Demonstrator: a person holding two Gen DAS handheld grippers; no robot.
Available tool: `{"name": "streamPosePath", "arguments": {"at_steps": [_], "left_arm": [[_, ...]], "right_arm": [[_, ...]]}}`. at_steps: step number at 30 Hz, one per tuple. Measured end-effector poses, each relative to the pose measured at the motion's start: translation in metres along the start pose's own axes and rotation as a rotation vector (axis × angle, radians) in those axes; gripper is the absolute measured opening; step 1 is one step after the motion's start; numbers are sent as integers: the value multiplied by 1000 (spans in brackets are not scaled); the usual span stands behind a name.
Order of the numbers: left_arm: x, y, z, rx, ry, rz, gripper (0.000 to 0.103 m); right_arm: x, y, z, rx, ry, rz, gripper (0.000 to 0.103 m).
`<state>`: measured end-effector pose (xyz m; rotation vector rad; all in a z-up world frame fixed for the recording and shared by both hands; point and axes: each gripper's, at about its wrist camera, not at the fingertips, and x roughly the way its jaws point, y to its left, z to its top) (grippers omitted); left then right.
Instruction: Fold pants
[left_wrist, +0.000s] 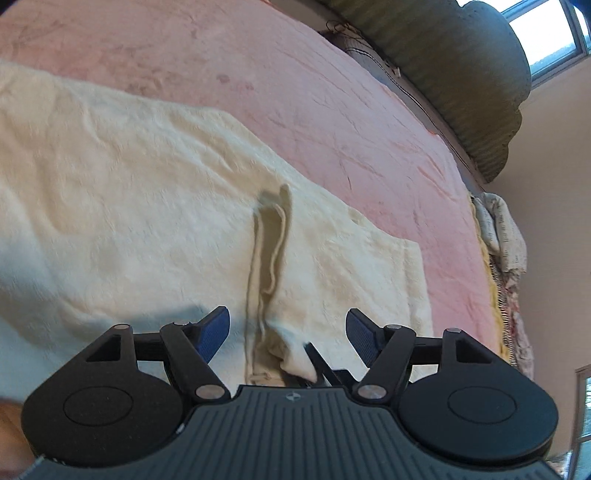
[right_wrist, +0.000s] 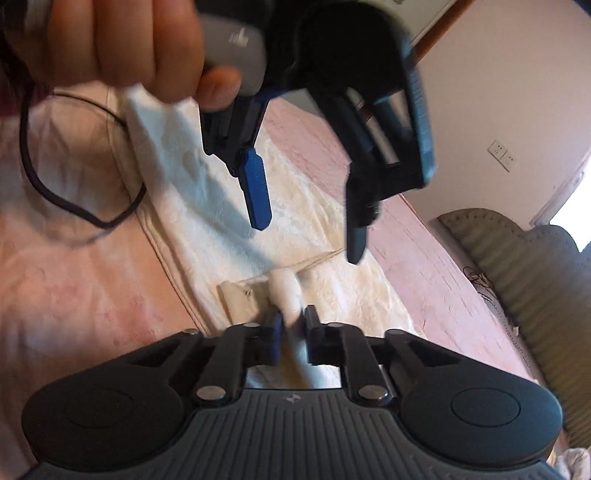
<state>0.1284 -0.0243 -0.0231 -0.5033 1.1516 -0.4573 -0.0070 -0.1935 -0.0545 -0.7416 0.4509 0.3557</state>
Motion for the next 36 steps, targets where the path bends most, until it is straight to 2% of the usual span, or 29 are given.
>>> {"name": "streamPosePath", "arguments": {"at_steps": [1,6,9,10,12,13,14,17,19,22,25,28,30,31,32,36], "left_arm": [[0,2,-2,-20,17,-24,73],[18,12,-3,-149,116,-168,75],[40,20,-3,-270,147,-250,75],[46,24,-3,-317,152,-248,74],[56,31,-4,-385,149,-250,65],[60,34,-4,-390,149,-254,48],[63,37,-5,-404,158,-238,25],[64,40,-7,-388,147,-236,11],[59,37,-7,-358,128,-226,11],[45,31,-9,-289,92,-205,11],[30,32,-13,-242,65,-162,11],[38,33,-17,-211,96,-118,11],[38,35,-17,-223,97,-130,11],[38,36,-16,-220,102,-134,15],[38,35,-15,-215,107,-133,24],[31,35,-13,-188,111,-123,22]], "right_arm": [[-7,-2,-2,36,-13,4,10],[-20,-57,-10,372,-102,91,9],[-28,-73,-14,438,-123,122,9],[-28,-75,-15,447,-124,132,9],[-26,-74,-15,440,-120,146,9],[-24,-72,-14,426,-118,155,10],[-23,-70,-14,420,-121,169,10],[-37,-79,-19,489,-154,161,10],[-31,-90,-24,528,-114,81,10],[-6,-90,-31,517,26,34,10],[-1,-81,-29,539,14,111,10],[12,-67,-24,466,46,118,10],[18,-67,-23,470,62,107,11],[15,-69,-25,490,58,108,11],[13,-72,-25,506,49,111,11],[20,-70,-26,489,70,137,11]]}}
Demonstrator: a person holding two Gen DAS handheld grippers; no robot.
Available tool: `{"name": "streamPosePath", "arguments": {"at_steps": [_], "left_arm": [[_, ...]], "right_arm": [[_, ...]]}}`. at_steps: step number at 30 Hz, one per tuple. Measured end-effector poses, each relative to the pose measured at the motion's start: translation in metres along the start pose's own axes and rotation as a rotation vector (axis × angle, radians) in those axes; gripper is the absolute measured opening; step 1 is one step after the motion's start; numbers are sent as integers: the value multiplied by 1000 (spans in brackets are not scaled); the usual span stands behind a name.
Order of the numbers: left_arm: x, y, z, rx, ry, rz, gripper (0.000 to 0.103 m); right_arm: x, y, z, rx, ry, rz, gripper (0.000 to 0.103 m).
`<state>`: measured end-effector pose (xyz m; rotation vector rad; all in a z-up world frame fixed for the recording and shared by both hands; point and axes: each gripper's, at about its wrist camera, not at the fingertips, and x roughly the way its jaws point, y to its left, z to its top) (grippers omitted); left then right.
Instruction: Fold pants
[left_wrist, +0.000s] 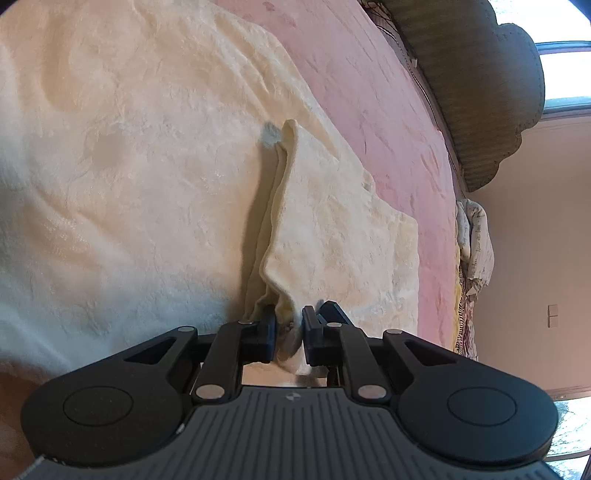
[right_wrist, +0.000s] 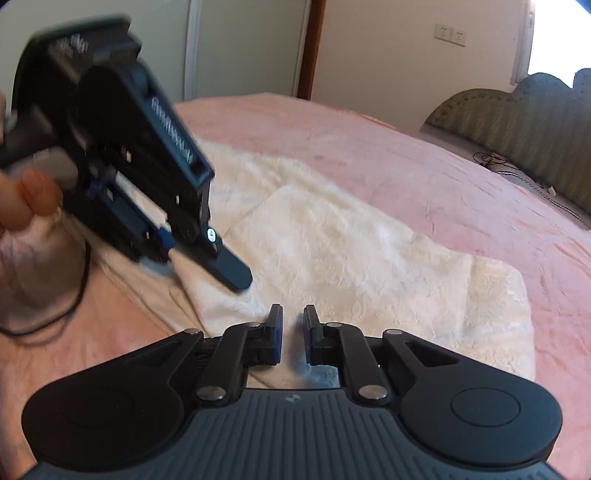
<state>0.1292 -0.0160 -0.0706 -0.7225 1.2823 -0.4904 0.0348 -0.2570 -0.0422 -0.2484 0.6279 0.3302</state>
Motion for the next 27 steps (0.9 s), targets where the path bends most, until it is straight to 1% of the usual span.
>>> {"name": "streamPosePath", "arguments": {"at_steps": [1,3,4,5,7,8,9,10,11,13,15,17,18,19,20,21,22,23,24,25,27], "left_arm": [[-5,-4,3,22,-12,10,23],[-17,-13,7,71,-74,63,31],[-24,-19,10,109,-129,94,39],[-27,-26,14,143,-159,113,51],[-22,-42,26,252,-194,154,65],[-17,-46,30,269,-207,188,65],[-11,-49,35,277,-215,226,65],[-3,-49,41,279,-210,232,65],[3,-46,46,262,-198,217,65],[13,-34,55,187,-175,179,66],[13,-29,59,134,-190,114,72],[15,-26,63,101,-175,64,72],[17,-25,64,86,-171,43,69],[21,-25,64,77,-154,15,56],[25,-25,63,76,-137,10,39],[30,-27,63,82,-119,17,29],[32,-27,61,89,-112,22,10],[33,-27,59,102,-122,21,5],[32,-30,57,120,-139,24,5],[31,-34,55,149,-159,37,5],[27,-42,53,196,-199,54,5]], "right_arm": [[-1,-1,1,17,-4,-4,11],[-9,3,1,43,-23,-5,11],[-11,4,2,48,-34,3,11],[-13,6,4,57,-44,13,11],[-9,8,6,74,-43,43,11],[-5,10,6,69,-29,49,11],[-3,14,6,53,-19,32,11],[-3,16,6,44,-24,21,11],[-5,17,7,44,-28,22,11],[-8,15,7,54,-31,33,12],[-8,13,6,68,-25,38,12],[-7,9,7,80,-25,41,12],[-6,8,9,92,-29,43,12],[-7,7,12,103,-35,43,12],[-6,6,14,110,-42,41,12],[-5,5,16,113,-47,38,15],[-3,5,18,113,-50,35,19],[0,5,19,113,-49,32,32],[2,5,19,114,-45,29,43],[3,5,19,115,-45,26,46],[2,5,22,116,-59,31,47]]}}
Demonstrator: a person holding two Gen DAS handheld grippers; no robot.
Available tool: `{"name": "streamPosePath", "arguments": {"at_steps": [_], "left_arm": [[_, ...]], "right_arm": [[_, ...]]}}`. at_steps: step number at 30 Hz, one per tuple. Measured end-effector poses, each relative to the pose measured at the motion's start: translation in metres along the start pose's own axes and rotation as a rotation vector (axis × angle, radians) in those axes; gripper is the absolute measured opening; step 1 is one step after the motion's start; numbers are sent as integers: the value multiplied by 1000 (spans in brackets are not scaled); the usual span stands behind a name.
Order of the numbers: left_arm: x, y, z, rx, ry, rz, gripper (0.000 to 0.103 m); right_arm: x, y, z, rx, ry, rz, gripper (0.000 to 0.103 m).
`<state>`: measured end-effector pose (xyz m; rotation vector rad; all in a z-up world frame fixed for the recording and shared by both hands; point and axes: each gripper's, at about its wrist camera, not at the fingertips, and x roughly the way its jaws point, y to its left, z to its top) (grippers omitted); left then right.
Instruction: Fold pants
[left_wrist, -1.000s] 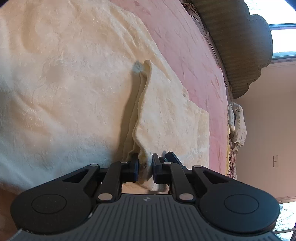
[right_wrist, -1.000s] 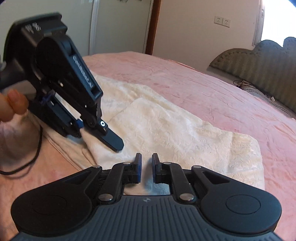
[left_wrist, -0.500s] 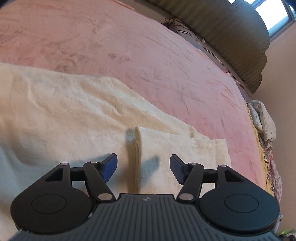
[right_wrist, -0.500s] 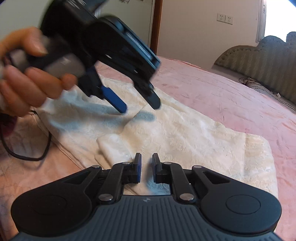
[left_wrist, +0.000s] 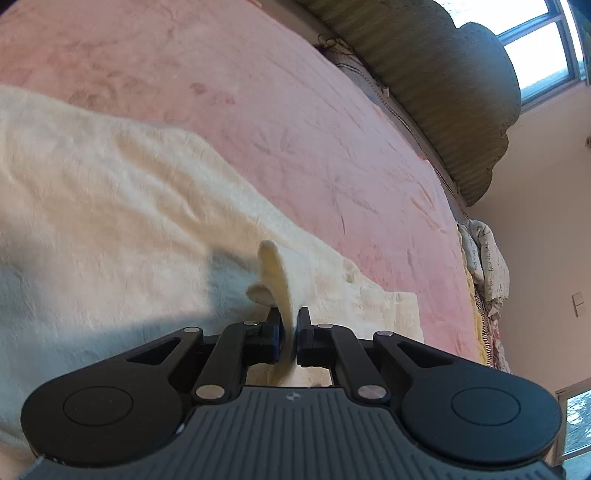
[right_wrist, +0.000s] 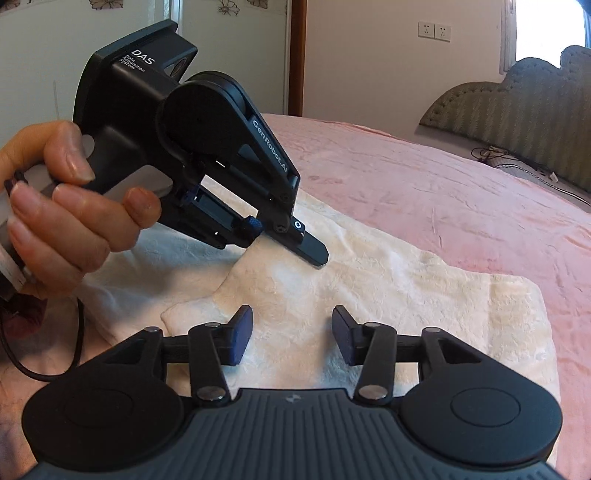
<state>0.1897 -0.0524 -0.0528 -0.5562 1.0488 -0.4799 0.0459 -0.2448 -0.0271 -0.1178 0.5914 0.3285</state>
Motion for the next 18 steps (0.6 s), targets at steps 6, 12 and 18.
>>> {"name": "streamPosePath", "arguments": {"at_steps": [6,12,18], "left_arm": [[9,-8,-1,76,-5,94,6],[-17,0,-2,55,-11,145,51],[-50,-8,-29,225,-58,299,65]], "right_arm": [[6,-2,0,34,-1,-5,53],[-3,-5,0,68,-11,-19,54],[1,-6,-6,80,8,-18,58]]}}
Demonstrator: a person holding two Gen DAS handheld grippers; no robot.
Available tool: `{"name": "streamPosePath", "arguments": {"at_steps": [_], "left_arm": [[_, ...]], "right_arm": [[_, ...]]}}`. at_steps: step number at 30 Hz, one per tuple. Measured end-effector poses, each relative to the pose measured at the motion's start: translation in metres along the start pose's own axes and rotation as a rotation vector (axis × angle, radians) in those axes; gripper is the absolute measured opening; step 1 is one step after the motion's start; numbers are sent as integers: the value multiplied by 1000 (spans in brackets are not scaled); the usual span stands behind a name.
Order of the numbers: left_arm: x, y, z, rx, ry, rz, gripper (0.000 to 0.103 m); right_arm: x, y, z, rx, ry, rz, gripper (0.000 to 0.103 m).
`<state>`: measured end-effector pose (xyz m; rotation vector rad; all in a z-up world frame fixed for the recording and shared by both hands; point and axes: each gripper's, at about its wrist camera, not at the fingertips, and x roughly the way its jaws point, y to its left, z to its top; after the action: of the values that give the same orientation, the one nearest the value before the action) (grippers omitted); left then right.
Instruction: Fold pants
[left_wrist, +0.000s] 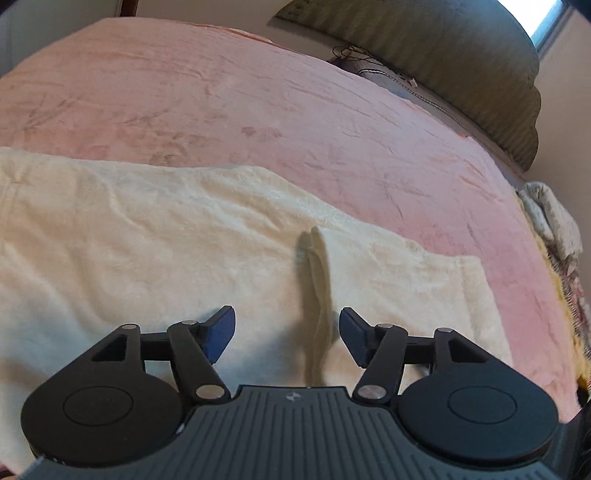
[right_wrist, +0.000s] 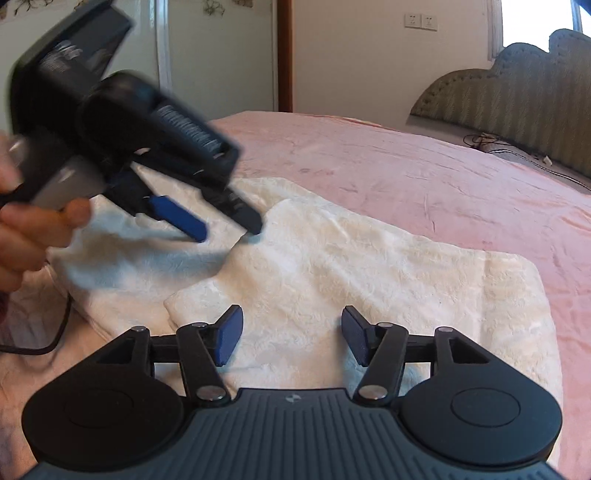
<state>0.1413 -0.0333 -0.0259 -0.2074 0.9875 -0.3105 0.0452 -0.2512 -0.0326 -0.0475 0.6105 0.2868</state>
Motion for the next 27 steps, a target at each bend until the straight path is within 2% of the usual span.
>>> {"name": "streamPosePath", "arguments": {"at_steps": [4,7,9,14,16,18,24,27], "left_arm": [[-10,-1,-26,118,-37,99,68],[-16,-3,-33,158,-83,172,69],[-18,-3,-33,166,-96,197,70],[-24,0,-32,166,-110,223,71],[-27,1,-33,165,-114,231,72],[-29,1,-34,167,-115,235,73],[-36,3,-36,177,-131,247,75],[-42,6,-37,172,-133,248,75]], "right_arm": [[-11,2,2,10,-44,-24,59],[-5,3,-2,1,1,-20,59],[-5,2,-4,26,-4,-21,59],[-14,5,-1,25,-41,-36,61],[-12,6,-2,14,-20,-36,66],[-7,7,-5,2,5,-47,66],[-13,7,-4,15,-19,-70,66],[-7,9,-6,-6,11,-73,66]]}}
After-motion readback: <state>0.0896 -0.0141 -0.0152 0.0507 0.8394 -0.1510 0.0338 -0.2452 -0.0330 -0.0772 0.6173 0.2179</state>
